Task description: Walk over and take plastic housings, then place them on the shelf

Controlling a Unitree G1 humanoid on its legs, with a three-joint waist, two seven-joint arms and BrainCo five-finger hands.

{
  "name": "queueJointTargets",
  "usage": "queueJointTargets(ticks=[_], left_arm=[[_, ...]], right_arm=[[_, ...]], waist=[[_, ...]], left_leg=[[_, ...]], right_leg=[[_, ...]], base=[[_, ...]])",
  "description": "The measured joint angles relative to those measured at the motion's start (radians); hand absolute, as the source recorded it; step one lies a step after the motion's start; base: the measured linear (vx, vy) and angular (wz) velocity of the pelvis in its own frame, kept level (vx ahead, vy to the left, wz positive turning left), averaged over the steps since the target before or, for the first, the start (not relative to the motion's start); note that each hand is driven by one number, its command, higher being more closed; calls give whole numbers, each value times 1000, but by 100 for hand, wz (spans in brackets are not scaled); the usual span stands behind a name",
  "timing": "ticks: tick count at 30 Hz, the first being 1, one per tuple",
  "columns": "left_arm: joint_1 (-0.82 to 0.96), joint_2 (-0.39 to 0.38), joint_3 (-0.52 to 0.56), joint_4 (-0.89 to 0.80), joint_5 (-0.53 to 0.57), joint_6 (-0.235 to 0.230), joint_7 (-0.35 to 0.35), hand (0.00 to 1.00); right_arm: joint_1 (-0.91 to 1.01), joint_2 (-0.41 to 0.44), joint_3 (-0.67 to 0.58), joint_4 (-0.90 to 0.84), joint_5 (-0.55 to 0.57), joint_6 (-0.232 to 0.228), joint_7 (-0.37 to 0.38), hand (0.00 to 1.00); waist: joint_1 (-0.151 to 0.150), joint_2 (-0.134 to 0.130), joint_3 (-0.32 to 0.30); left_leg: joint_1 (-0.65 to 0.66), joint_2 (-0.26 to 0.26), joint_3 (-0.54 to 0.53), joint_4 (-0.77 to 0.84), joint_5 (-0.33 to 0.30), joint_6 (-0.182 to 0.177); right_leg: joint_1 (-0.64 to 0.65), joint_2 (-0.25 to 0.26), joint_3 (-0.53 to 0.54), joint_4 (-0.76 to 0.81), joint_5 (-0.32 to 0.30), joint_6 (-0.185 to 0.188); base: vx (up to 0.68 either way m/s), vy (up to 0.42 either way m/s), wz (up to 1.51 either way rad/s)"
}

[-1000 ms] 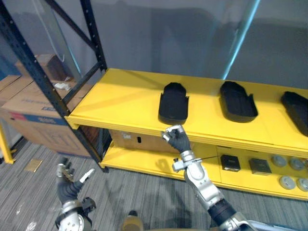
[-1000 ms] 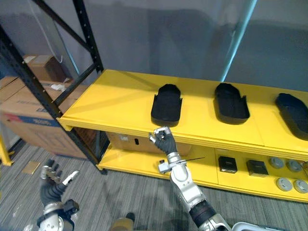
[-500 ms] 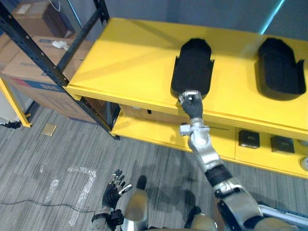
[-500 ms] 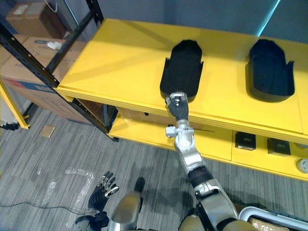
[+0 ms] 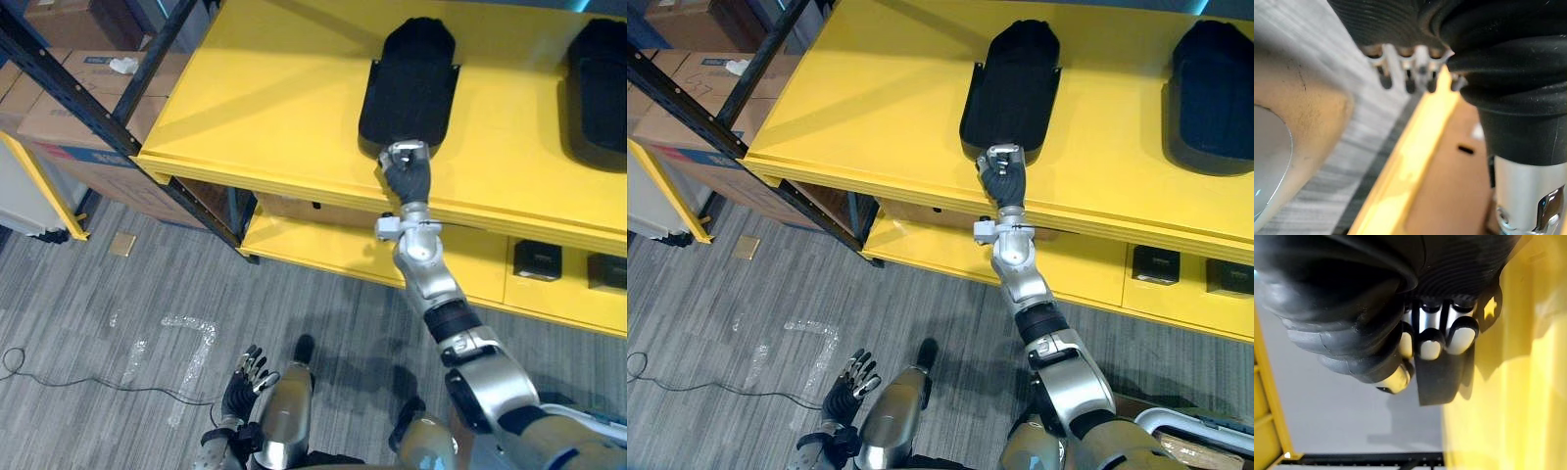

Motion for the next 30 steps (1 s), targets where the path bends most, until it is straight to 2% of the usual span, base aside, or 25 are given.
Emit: queueJointTargets(ticks=[7,16,20,23,25,26,27,29,30], left_arm=[[-1,-2,-20,7,0,0,2,0],[-1,-1,-47,6,0,3,16,0],[0,-1,-48,6,2,2,15,0],[3,0,-47,6,2,-9,11,0],[3,-1,-43,5,12,-11,7,0],[6,-1,-36,5,23,-12,5,0],[7,0,-34,5,25,-11,5,0],[2,0,-35,5,77,-5,7,0],[1,0,-36,5,98,0,8,0]], right_arm=[[-16,9,2,0,-23,8,-12,100],[-37,24,2,0,-40,78,-28,100],[-57,21,7,0,-42,81,-51,100],[-27,29,7,-51,-38,32,-66,100],[109,43,18,-271,-38,-21,-66,100],[202,54,39,-402,-40,-29,-68,0],[249,58,49,-459,-41,-32,-69,0],[467,69,79,-648,-40,-19,-70,0],[529,69,85,-689,-40,-11,-70,0]], waist=[[17,0,0],[17,1,1],[16,1,1],[12,-5,4],[-8,-14,7],[-24,-29,4],[-34,-37,3],[-81,-70,-11],[-93,-83,-20]], left_leg=[[-4,-9,0,6,3,-5],[-1,-9,0,15,2,-6],[12,-7,5,5,3,-8],[54,9,28,-26,6,-12],[79,23,44,-46,5,-12],[90,32,72,-58,2,-9],[97,37,88,-63,0,-9],[129,56,162,-70,-22,-10],[140,61,190,-72,-30,-9]], right_leg=[[-5,-14,0,27,-11,7],[-6,-19,-1,53,-28,6],[1,-18,2,48,-27,7],[23,1,22,9,-10,8],[53,24,31,-53,19,7],[52,33,52,-83,36,8],[52,38,65,-100,46,8],[66,63,132,-178,99,12],[66,66,158,-198,110,16]], base=[[18,-13,2],[0,0,0],[1,-2,-3],[24,-20,-23],[62,-8,-34],[73,7,-48],[89,31,-69],[138,57,-92],[127,79,-117]])
